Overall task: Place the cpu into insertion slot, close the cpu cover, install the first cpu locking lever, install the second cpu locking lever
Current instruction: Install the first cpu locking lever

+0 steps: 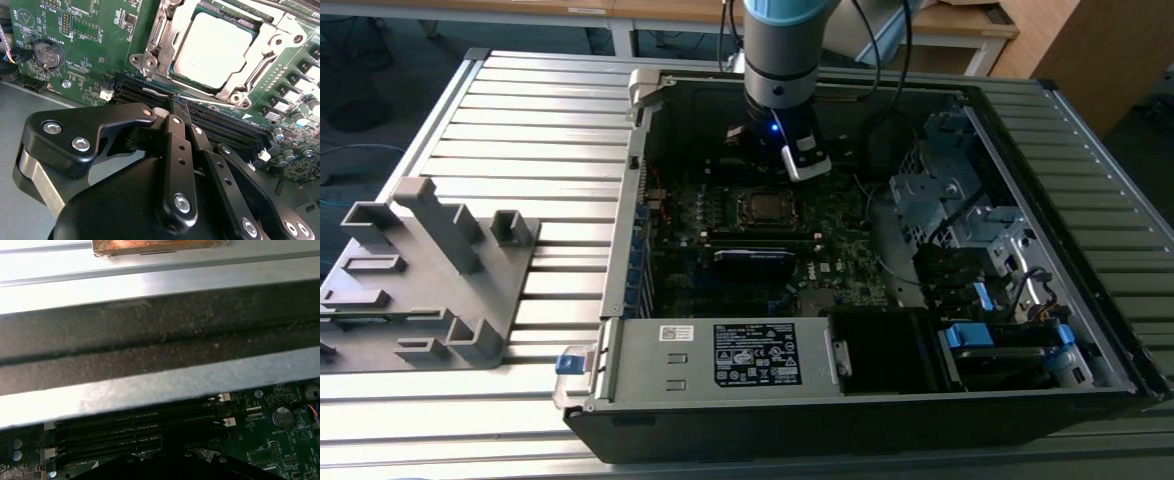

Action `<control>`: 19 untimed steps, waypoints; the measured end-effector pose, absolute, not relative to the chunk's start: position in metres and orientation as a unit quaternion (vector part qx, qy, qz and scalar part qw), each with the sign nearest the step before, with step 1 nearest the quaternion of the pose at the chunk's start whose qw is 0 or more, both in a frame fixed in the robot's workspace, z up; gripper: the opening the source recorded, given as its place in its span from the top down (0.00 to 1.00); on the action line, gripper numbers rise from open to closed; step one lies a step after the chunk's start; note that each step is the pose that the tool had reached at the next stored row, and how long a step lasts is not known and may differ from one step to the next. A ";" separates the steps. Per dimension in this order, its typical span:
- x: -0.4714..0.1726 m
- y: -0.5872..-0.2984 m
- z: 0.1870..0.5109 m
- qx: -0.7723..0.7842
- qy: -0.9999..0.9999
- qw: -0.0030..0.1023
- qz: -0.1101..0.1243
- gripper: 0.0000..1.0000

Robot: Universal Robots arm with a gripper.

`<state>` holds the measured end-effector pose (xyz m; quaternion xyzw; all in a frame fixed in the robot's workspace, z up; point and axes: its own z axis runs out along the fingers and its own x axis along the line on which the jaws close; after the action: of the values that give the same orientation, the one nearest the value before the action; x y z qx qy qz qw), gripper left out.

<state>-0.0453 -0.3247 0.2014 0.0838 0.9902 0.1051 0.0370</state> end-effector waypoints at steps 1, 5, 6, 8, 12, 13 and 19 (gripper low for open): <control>-0.045 -0.325 0.201 0.084 0.990 0.037 0.105 0.89; -0.046 -0.325 0.201 0.084 0.990 0.039 0.105 0.89; -0.046 -0.325 0.201 0.083 0.990 0.040 0.105 0.89; -0.046 -0.325 0.200 0.083 0.990 0.042 0.106 0.89; -0.047 -0.325 0.200 0.083 0.990 0.046 0.106 0.89; -0.047 -0.325 0.200 0.083 0.990 0.047 0.106 0.89; -0.051 -0.325 0.199 0.083 0.990 0.048 0.106 0.89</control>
<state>-0.0506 -0.3246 0.1993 0.0825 0.9898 0.1061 0.0482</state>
